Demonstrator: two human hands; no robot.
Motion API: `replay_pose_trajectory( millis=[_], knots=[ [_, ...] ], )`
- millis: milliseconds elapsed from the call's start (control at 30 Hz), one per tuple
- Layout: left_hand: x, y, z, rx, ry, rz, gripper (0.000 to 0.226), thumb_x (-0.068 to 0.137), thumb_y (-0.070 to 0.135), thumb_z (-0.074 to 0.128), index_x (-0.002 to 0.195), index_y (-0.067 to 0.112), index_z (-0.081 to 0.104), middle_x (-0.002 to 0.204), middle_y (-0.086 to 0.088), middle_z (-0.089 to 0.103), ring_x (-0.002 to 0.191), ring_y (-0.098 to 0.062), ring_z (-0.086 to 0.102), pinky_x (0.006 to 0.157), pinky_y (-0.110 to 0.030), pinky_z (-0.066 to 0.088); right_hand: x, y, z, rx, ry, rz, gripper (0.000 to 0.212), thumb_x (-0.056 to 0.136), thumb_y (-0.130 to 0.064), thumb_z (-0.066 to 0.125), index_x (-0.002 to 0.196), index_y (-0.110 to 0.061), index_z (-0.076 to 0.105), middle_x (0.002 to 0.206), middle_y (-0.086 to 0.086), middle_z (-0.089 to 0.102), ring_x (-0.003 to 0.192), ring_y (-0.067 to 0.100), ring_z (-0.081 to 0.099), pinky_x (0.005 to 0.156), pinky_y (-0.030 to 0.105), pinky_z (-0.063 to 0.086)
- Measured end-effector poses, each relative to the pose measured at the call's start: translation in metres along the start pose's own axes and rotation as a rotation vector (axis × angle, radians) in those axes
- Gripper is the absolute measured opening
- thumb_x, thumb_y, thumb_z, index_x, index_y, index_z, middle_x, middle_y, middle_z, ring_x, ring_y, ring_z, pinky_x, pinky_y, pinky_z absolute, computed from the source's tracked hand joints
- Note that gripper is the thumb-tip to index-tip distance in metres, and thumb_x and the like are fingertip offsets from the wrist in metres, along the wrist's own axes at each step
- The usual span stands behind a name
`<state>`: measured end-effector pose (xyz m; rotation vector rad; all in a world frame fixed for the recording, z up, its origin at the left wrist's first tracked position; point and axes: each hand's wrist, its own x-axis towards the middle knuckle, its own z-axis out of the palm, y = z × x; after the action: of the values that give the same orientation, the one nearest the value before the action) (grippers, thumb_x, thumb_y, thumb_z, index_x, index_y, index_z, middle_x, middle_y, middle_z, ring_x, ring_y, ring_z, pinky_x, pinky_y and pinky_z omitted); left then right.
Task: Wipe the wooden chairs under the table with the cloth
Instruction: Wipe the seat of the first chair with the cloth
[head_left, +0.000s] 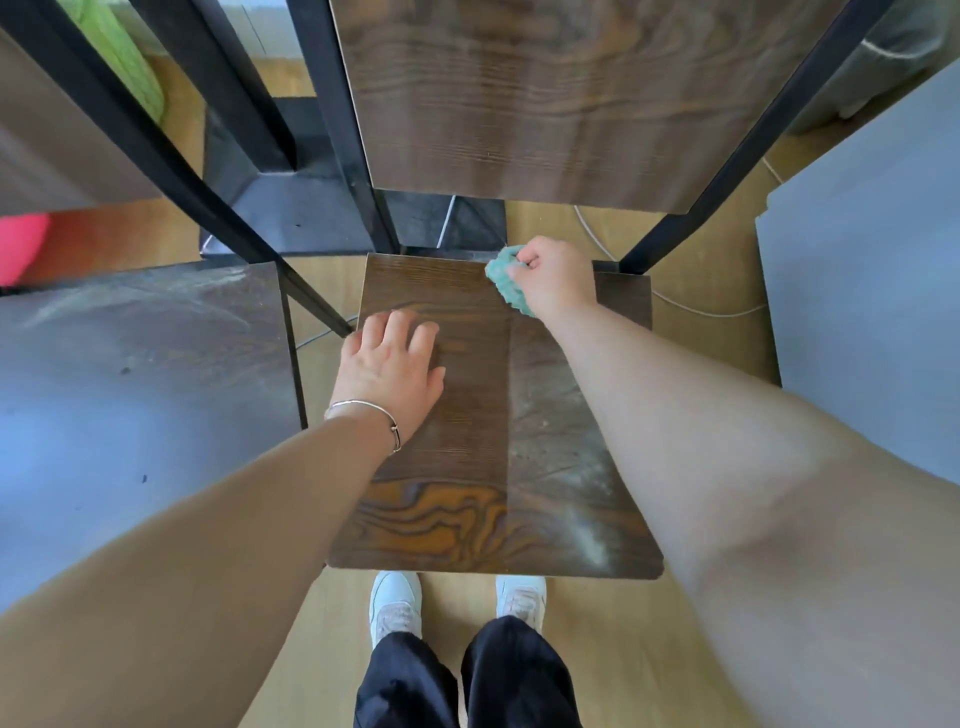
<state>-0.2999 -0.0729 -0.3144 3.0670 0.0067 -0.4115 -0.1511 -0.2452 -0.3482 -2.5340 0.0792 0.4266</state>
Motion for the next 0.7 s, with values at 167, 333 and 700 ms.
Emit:
replay_pose_trajectory(
  millis=[167,333,700],
  knots=[
    [0.005,0.002,0.010,-0.001,-0.030,0.016,0.050,0.094,0.046,0.043,0.139,0.024,0.035,0.139,-0.004,0.036,0.127,-0.029,0.034,0.102,-0.043,0.035,0.014,0.009,0.009,-0.075,-0.038,0.045,0.019,0.092,-0.031,0.064,0.108,-0.020,0.067,0.111,-0.001,0.065,0.091,0.016,0.056,0.071,0.024,0.040],
    [-0.005,0.005,0.020,-0.018,-0.052,0.031,0.050,0.092,0.047,0.048,0.136,0.023,0.040,0.139,-0.004,0.038,0.124,-0.029,0.036,0.100,-0.043,0.036,0.000,0.009,0.009,-0.142,-0.051,0.006,0.021,0.093,-0.030,0.063,0.110,-0.018,0.068,0.110,0.002,0.068,0.099,0.020,0.061,0.080,0.030,0.051],
    [-0.063,0.021,0.022,-0.044,-0.116,0.059,0.050,0.092,0.046,0.049,0.136,0.023,0.041,0.137,-0.004,0.039,0.124,-0.030,0.036,0.100,-0.045,0.037,-0.140,0.045,0.039,-0.020,-0.188,0.002,0.009,0.088,-0.025,0.067,0.085,-0.016,0.068,0.077,-0.003,0.062,0.076,0.020,0.059,0.065,0.029,0.047]
  ],
)
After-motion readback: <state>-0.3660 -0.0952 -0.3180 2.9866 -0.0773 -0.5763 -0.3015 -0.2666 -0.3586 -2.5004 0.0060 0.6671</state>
